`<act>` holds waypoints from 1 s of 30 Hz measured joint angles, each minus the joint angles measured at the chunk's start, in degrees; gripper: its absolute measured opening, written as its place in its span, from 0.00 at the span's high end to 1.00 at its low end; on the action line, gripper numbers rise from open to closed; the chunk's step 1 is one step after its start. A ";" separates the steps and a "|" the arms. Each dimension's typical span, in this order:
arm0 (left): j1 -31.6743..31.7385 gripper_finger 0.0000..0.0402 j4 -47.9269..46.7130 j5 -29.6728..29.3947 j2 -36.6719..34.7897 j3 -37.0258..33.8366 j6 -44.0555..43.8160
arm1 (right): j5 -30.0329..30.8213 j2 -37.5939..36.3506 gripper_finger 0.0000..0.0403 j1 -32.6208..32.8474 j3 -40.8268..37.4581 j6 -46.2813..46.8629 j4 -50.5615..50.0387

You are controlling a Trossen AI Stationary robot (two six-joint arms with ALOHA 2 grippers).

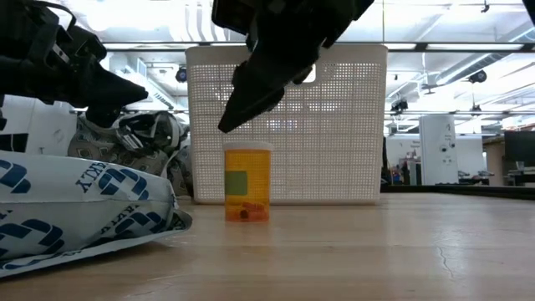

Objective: Pick & place medical supplies in basket/bin
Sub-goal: Put the orange medicine bottle into the white bin

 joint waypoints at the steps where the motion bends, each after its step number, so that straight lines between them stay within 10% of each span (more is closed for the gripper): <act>1: 0.00 0.91 0.00 0.00 0.00 0.00 0.00 | 1.15 0.00 0.36 0.00 -0.02 -0.01 0.09; 30: -0.01 0.91 -0.04 0.00 0.00 0.00 0.00 | 3.20 0.00 0.39 0.15 -8.81 -6.81 9.49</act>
